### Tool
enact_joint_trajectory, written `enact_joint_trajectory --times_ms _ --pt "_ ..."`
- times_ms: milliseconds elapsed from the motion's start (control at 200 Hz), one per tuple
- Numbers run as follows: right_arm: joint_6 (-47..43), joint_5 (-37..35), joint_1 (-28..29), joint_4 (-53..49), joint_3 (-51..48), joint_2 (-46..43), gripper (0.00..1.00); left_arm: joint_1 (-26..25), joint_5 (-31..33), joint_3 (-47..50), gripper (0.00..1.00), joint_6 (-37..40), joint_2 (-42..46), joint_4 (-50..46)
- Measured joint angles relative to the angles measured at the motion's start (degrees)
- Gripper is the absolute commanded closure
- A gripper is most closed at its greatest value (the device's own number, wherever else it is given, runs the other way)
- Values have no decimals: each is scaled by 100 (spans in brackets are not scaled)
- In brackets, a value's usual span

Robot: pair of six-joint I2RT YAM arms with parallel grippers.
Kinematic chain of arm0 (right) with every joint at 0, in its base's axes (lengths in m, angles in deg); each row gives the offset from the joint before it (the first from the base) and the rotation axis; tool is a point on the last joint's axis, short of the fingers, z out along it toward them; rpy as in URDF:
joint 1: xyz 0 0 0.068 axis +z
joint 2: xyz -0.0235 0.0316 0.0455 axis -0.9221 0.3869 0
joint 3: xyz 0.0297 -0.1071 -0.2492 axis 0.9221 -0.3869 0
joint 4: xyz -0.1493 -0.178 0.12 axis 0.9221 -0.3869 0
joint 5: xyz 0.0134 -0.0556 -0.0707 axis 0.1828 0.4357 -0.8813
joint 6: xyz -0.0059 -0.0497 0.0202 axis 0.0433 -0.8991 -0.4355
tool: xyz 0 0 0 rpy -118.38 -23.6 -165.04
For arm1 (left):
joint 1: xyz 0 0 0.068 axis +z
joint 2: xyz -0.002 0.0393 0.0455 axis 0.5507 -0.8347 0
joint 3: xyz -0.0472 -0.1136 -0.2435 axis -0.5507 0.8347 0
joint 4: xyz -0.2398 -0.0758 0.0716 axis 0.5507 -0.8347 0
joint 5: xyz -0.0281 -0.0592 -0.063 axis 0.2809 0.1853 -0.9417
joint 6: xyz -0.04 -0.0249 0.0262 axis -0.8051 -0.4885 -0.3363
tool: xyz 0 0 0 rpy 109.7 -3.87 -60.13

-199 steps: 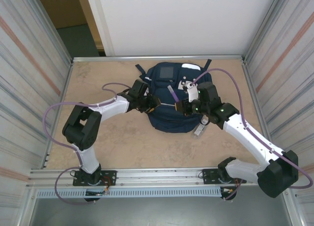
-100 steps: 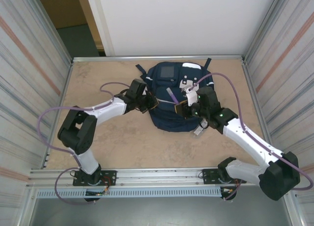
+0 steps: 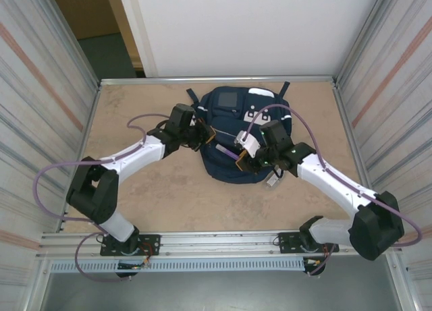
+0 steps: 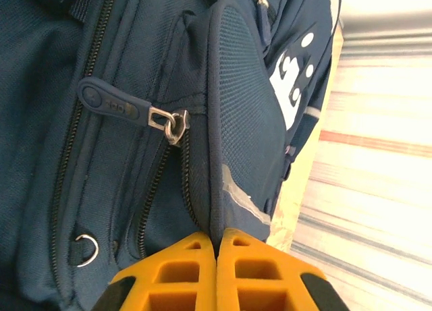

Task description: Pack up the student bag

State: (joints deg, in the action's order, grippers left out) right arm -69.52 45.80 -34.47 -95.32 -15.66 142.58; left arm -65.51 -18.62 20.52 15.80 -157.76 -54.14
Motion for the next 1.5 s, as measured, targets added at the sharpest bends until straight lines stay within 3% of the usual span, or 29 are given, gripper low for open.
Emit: enact_joint_trajectory --times_ms 155,396,531,626,772,987,1278,1498 --pt "68 -205 -37 -297 195 439 89 94 111 52 100 -140 229 -63" --pt "1554 -334 -490 -94 85 782 85 96 155 164 100 -136 243 11" --pt "1805 -597 -173 212 28 885 84 107 105 199 100 -107 243 9" --pt "1534 -1196 295 249 254 1266 84 127 13 199 100 -52 243 -2" --pt "852 -2734 944 496 723 1996 78 144 -61 199 100 57 243 -92" --pt "232 -4249 1161 1381 675 2192 78 140 -170 199 100 76 273 -181" --pt "-1209 -4981 1244 2465 472 2240 68 181 -282 199 100 66 393 -365" --pt "-2328 -4992 1134 3333 428 2555 69 319 -293 267 100 28 402 -387"
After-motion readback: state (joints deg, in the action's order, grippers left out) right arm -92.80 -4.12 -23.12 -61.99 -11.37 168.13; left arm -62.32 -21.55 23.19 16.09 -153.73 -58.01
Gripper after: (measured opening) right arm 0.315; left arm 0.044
